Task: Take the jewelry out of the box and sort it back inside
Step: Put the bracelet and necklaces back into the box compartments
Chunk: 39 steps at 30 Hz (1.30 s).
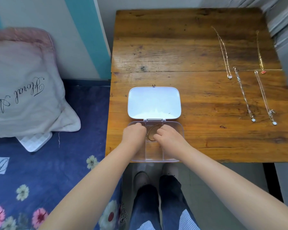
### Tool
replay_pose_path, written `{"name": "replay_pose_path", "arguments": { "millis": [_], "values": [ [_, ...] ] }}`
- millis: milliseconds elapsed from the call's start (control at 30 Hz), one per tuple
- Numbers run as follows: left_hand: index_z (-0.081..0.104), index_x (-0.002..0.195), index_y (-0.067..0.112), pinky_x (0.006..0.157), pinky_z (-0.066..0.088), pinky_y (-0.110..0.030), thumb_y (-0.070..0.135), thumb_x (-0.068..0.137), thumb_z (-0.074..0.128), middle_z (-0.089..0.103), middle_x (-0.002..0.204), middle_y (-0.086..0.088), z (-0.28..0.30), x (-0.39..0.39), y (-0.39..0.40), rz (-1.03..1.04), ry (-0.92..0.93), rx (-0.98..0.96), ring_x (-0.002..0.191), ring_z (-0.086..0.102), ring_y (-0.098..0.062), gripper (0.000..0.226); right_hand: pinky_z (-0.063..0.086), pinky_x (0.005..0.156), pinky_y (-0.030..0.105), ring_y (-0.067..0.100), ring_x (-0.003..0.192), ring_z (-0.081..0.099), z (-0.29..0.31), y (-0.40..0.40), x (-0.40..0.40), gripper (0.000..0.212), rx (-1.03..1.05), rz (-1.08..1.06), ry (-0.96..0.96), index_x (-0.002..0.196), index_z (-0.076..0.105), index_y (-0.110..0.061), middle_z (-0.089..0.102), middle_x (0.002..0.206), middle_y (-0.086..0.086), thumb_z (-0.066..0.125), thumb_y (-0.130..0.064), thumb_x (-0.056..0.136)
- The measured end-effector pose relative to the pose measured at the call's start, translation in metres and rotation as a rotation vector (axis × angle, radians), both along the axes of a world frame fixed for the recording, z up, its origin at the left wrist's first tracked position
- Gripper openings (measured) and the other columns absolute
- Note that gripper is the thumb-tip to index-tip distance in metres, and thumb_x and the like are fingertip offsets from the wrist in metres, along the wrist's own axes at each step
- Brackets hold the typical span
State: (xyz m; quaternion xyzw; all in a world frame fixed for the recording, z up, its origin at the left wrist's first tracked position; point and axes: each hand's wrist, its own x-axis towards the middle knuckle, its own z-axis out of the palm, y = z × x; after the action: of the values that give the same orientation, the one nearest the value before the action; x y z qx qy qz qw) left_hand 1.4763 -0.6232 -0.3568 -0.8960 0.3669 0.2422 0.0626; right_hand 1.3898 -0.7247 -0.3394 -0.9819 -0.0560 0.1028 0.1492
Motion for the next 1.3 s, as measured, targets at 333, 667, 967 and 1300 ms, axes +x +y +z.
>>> {"name": "replay_pose_path", "arguments": {
  "millis": [333,667,967,1300],
  "values": [
    [0.063,0.074,0.005,0.045,0.023,-0.021,0.018,0.088,0.047,0.042,0.067,-0.001,0.008,0.006,0.013,0.136,-0.057,-0.28,0.073,0.055,-0.027,0.024,0.049,0.05,0.012,0.017,0.042,0.057,-0.002,0.0,0.003,0.039,0.011,0.03,-0.053,0.042,0.059,-0.013,0.057,0.041,-0.001,0.079,0.005,0.014],
    [0.06,0.093,0.004,0.061,0.042,-0.032,0.012,0.093,0.044,0.06,0.102,-0.011,0.007,0.01,0.025,-0.015,-0.057,-0.028,0.091,0.059,-0.028,0.018,0.06,0.071,0.038,0.029,0.061,0.067,-0.02,-0.005,-0.007,0.028,0.035,0.02,-0.09,0.056,0.064,0.002,0.067,0.056,0.016,0.077,0.019,0.039],
    [0.061,0.092,0.003,0.058,0.03,-0.031,0.01,0.091,0.043,0.061,0.099,-0.012,0.021,0.003,-0.001,-0.09,-0.134,-0.069,0.09,0.055,-0.03,0.019,0.06,0.071,0.046,0.041,0.083,0.068,0.008,-0.057,-0.029,0.022,0.083,-0.115,-0.166,0.077,0.068,0.01,0.071,0.078,0.024,0.072,0.021,0.057],
    [0.062,0.091,0.001,0.067,0.043,-0.036,0.015,0.09,0.045,0.06,0.1,-0.016,0.036,-0.015,-0.16,-0.083,-0.086,-0.256,0.095,0.055,-0.034,0.023,0.048,0.091,0.046,0.041,0.1,0.061,0.025,-0.252,-0.085,0.016,0.021,-0.579,-0.087,0.092,0.067,0.012,0.071,0.095,0.027,0.057,0.013,0.079]
  ]
}}
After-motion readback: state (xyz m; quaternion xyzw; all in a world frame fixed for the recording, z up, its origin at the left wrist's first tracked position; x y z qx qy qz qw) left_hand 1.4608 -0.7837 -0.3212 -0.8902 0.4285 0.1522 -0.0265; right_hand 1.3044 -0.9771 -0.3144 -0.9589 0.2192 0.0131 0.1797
